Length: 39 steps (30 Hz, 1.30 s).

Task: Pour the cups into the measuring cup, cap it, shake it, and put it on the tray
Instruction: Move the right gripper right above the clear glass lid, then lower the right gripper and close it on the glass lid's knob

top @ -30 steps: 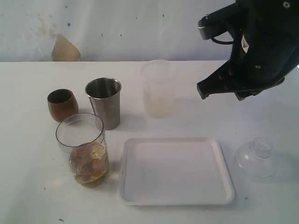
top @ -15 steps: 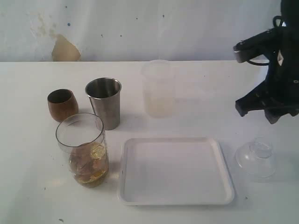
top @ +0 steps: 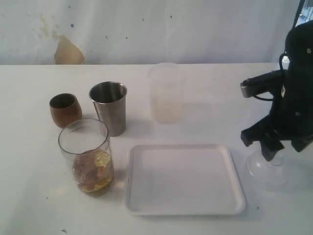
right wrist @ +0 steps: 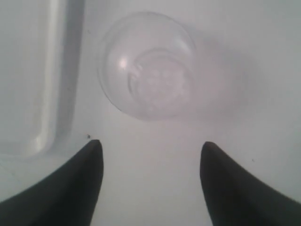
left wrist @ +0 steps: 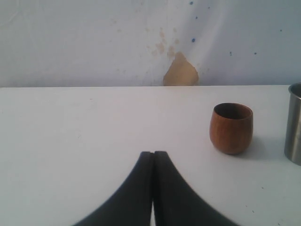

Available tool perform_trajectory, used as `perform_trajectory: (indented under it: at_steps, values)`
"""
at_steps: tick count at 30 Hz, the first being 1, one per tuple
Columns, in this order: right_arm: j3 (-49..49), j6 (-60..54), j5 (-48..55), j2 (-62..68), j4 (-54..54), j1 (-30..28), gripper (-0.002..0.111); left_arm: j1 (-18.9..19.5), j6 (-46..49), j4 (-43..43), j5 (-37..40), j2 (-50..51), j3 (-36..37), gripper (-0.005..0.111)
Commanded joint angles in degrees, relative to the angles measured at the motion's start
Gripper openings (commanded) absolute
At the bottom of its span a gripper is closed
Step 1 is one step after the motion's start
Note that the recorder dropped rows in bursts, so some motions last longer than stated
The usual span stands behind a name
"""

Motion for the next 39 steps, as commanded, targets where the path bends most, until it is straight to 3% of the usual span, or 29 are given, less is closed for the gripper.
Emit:
perform_trajectory:
  at_steps: [1,6,11,16,23,27,32,39]
  values:
    - [0.6,-2.8,-3.5,-0.3,2.1,-0.4,0.057,-0.3,0.0,0.2,-0.6,-0.3,0.2,0.000]
    - [1.0,1.4,-5.1,2.7,-2.0,-3.1,0.057,-0.3,0.0,0.2,-0.6,-0.3,0.2,0.000]
    - [1.3,-5.2,-7.4,3.9,6.9,-3.7,0.057,-0.3,0.0,0.2,-0.6,-0.3,0.2,0.000]
    - [1.5,-1.9,-8.3,6.8,2.1,-3.7,0.057,-0.3,0.0,0.2,-0.6,-0.3,0.2,0.000]
    - [-1.2,-6.6,-7.8,4.1,9.2,-3.6,0.057,-0.3,0.0,0.2,-0.6,-0.3,0.2,0.000]
    - [-3.7,-3.5,-1.0,1.5,6.2,-3.6,0.057,-0.3,0.0,0.2,-0.6,-0.3,0.2,0.000]
    - [-2.3,5.4,-1.6,3.0,-3.5,-3.7,0.057,-0.3,0.0,0.2,-0.6,-0.3,0.2,0.000]
    - [-2.3,4.9,-2.6,7.4,-0.6,-3.8,0.057,-0.3,0.0,0.2,-0.6,-0.3,0.2,0.000]
